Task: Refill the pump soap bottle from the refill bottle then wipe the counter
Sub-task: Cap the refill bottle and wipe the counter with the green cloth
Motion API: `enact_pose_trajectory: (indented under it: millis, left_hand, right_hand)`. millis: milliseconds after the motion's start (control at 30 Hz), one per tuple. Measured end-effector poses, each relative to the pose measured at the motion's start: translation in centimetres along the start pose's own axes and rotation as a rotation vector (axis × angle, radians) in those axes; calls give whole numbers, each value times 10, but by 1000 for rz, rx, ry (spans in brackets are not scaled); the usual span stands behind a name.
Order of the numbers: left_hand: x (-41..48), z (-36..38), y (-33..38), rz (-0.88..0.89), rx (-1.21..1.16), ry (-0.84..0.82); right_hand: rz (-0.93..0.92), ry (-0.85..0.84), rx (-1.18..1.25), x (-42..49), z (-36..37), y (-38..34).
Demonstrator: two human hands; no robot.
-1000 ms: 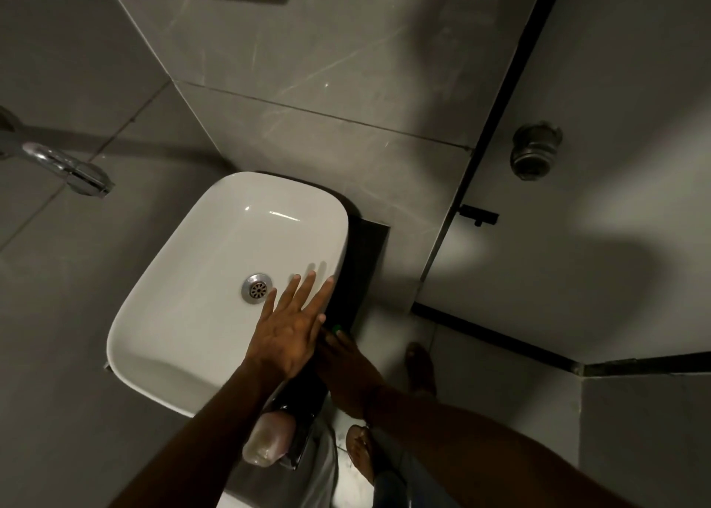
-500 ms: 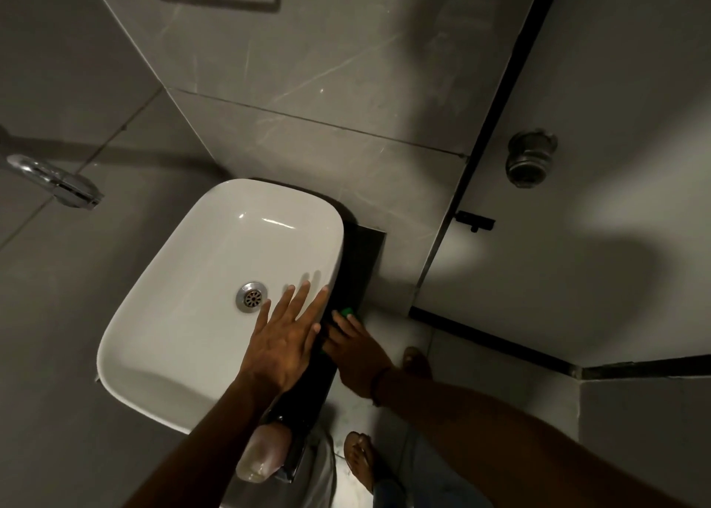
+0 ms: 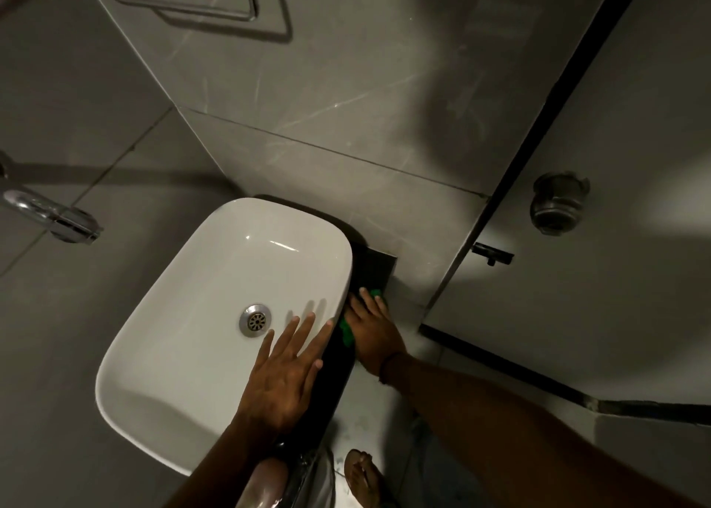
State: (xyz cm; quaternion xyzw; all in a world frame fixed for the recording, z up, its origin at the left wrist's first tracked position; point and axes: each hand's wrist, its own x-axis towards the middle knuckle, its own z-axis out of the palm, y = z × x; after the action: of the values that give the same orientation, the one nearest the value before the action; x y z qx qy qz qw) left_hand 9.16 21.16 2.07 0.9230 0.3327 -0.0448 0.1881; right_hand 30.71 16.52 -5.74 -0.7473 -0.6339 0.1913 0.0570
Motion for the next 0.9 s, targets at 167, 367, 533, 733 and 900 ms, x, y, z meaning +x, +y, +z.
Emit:
enact_pose_trajectory:
  millis: [167, 367, 533, 733, 900]
  left_hand:
    - [1, 1, 0, -21, -16, 12]
    - [3, -1, 3, -18, -11, 49]
    - [5, 2, 5, -46, 44, 51]
    - [2, 4, 8, -61, 128, 59]
    - [0, -2, 12, -54, 184, 71]
  right_hand:
    - [-371, -64, -102, -18, 18, 18]
    - [-392, -35, -131, 36, -22, 69]
    - [-101, -9, 46, 64, -30, 47]
    - [-369, -10, -49, 50, -24, 73]
    - [-147, -55, -116, 74, -49, 70]
